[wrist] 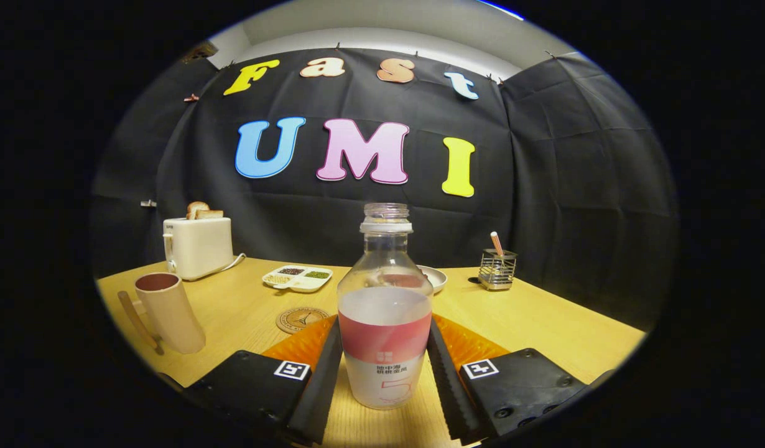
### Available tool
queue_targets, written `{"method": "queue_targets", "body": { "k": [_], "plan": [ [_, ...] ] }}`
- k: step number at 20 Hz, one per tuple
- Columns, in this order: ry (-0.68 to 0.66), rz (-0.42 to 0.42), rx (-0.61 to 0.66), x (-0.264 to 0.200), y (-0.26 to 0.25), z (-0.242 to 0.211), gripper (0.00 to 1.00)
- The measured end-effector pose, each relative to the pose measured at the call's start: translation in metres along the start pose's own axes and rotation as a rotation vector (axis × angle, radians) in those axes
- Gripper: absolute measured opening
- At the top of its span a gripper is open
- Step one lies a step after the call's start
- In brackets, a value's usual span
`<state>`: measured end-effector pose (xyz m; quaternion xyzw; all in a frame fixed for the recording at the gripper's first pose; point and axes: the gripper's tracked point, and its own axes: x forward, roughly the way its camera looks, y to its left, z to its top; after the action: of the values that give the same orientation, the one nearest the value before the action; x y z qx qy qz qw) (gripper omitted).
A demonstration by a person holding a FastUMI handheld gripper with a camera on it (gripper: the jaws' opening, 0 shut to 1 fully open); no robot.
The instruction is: Take the bottle from table, then pour the juice into the cup, finally place the bottle on the coaster
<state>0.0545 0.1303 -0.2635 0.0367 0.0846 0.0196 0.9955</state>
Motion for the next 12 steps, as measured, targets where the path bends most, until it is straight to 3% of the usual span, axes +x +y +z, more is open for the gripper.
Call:
{"method": "queue_targets", "body": {
  "k": [12],
  "plan": [
    [0.018,0.025,-0.339,-0.013,0.049,0.1,0.71]
  ]
}}
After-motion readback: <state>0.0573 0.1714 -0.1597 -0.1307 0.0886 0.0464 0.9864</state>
